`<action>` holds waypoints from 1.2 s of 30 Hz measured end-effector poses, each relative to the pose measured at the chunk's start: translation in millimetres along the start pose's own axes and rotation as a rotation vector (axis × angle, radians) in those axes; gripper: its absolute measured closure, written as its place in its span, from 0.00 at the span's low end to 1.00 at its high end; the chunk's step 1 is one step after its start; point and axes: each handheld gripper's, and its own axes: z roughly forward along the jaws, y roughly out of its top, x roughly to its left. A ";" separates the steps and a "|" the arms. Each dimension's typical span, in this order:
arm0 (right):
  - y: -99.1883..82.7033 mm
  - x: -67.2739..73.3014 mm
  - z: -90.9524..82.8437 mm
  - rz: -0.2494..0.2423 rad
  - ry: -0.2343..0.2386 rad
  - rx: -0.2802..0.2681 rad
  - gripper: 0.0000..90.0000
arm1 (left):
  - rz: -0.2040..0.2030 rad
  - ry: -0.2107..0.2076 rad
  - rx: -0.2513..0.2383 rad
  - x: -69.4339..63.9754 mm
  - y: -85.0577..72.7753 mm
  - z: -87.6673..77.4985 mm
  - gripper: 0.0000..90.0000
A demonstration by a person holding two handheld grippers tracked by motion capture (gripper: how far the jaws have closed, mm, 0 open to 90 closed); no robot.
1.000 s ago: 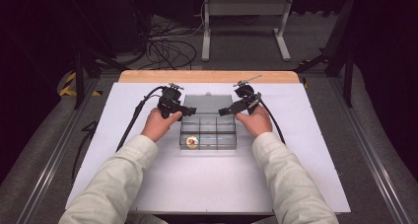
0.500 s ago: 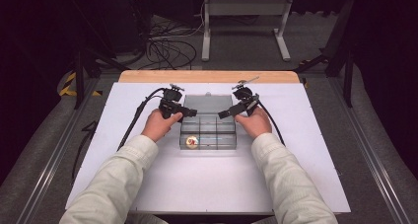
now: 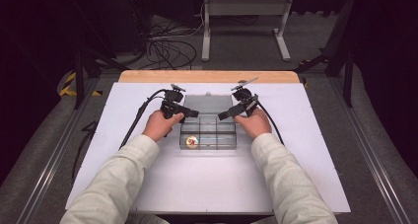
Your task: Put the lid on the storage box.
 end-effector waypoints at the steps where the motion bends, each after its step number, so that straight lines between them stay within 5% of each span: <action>1: 0.1 0.1 0.4 0.000 0.001 0.002 0.09 | -0.011 -0.003 0.001 -0.1 0.0 0.6 0.23; 15: 1.1 4.9 4.1 -0.009 0.005 0.012 0.18 | -0.056 -0.059 0.036 3.6 0.5 4.6 0.22; 36: 2.4 7.5 -1.7 -0.018 -0.004 -0.012 0.18 | -0.053 -0.050 0.022 1.0 1.3 0.9 0.25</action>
